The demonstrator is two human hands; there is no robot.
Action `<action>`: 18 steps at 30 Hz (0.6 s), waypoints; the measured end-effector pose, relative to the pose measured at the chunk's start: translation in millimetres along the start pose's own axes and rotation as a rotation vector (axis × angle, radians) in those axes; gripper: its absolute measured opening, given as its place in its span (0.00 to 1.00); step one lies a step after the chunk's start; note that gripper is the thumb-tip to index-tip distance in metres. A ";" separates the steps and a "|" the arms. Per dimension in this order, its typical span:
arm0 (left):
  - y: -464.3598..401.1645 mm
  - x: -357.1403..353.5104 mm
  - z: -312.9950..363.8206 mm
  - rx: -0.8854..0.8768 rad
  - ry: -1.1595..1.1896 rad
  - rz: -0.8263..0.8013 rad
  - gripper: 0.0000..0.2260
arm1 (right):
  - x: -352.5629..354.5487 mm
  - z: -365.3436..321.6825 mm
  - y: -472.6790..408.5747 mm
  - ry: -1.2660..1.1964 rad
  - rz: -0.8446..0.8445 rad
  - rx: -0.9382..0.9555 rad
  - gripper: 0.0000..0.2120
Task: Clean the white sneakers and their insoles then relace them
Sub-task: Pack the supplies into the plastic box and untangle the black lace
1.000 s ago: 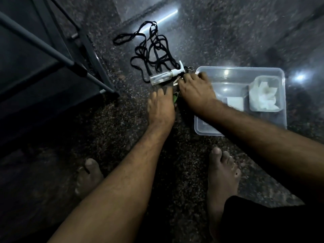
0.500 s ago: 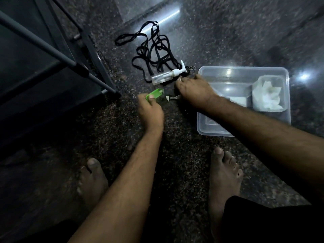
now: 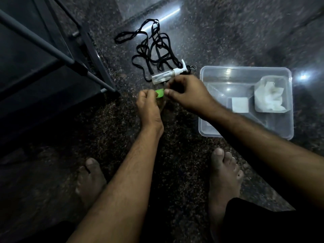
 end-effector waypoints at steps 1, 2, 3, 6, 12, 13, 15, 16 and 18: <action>5.2 -7.3 -5.5 0.054 0.030 -0.043 0.02 | -5.4 -3.8 1.2 0.044 -0.033 0.019 0.06; 9.0 -14.8 -11.3 0.102 0.072 -0.086 0.02 | -8.8 -6.3 1.8 0.093 -0.045 0.040 0.07; 13.6 -22.8 -15.7 0.147 0.117 -0.128 0.04 | -10.1 -8.7 2.1 0.128 -0.043 0.064 0.07; 18.6 -36.6 -22.2 0.198 0.174 -0.197 0.12 | -9.2 -12.1 -1.0 0.149 -0.033 0.098 0.07; 1.8 -17.3 -16.2 0.172 0.028 -0.053 0.05 | 25.0 -2.1 -22.9 0.530 0.112 0.161 0.12; -0.3 -15.3 -14.5 0.165 0.014 -0.046 0.06 | 17.4 -1.3 -26.5 0.692 0.037 0.205 0.14; -2.8 -13.9 -11.7 0.133 -0.032 -0.054 0.05 | 0.7 -1.0 -30.2 0.904 -0.087 0.324 0.18; -3.2 -14.1 -11.1 0.114 -0.049 -0.061 0.05 | -4.2 -3.0 -30.1 0.962 -0.104 0.377 0.19; -2.6 -16.4 -10.9 0.096 -0.050 -0.082 0.06 | -8.7 -6.4 -31.7 1.033 -0.085 0.439 0.17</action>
Point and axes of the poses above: each hand's wrist, its own y-axis away from the middle knuckle, its own x-axis out of the back of the hand, z = x × y, the point moved 10 cm from there along -y, towards the middle knuckle, and after that the axes turned 4 degrees about -x, right-handed, at the moved point
